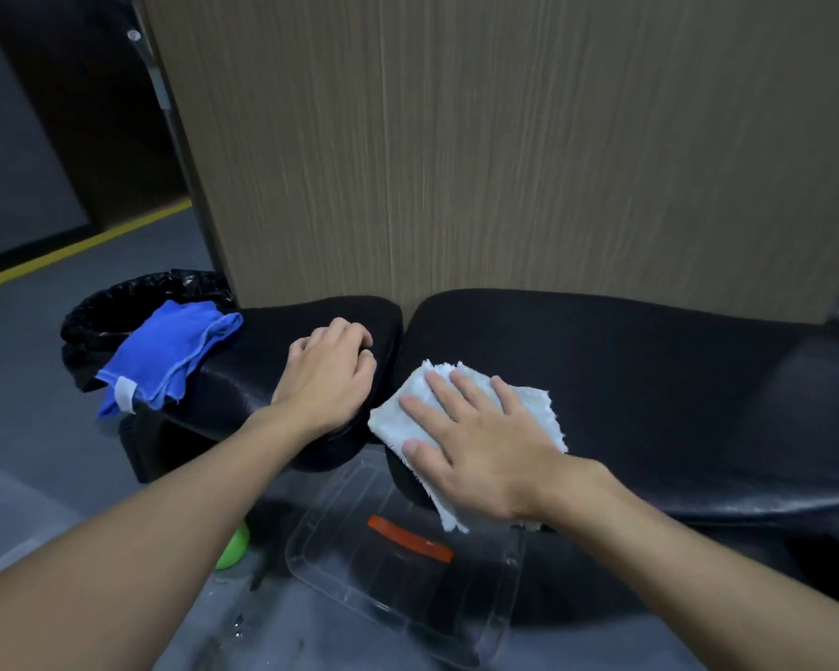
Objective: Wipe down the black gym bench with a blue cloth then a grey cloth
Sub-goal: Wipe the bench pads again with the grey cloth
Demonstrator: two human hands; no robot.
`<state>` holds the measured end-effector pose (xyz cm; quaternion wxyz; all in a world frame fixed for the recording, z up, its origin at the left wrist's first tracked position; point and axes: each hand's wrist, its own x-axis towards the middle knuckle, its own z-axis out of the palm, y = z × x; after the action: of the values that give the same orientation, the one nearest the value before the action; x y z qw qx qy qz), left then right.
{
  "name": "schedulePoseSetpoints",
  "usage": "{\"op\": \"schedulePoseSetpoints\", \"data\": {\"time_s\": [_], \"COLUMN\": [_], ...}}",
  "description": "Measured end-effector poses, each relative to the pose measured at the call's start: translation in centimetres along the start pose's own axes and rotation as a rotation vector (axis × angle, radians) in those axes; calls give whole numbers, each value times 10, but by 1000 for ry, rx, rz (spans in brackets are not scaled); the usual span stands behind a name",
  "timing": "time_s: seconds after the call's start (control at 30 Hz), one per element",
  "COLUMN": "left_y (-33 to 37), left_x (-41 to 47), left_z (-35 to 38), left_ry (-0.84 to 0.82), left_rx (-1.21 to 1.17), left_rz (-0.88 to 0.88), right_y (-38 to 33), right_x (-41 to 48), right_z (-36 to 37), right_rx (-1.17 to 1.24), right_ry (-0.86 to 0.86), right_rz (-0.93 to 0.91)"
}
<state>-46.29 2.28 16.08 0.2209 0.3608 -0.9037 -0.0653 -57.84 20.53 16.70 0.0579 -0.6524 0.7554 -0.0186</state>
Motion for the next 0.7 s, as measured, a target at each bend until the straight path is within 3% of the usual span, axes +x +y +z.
{"op": "schedulePoseSetpoints", "data": {"time_s": [0.33, 0.7], "left_y": [25, 48], "left_x": [13, 12], "left_z": [2, 25], "left_ry": [-28, -78], "left_rx": [-104, 33], "left_rz": [10, 28], "right_y": [75, 151], "right_x": [94, 188], "right_z": [-14, -33], "right_rx": [38, 77], "right_ry": [-4, 5], "right_rz": [130, 342]}}
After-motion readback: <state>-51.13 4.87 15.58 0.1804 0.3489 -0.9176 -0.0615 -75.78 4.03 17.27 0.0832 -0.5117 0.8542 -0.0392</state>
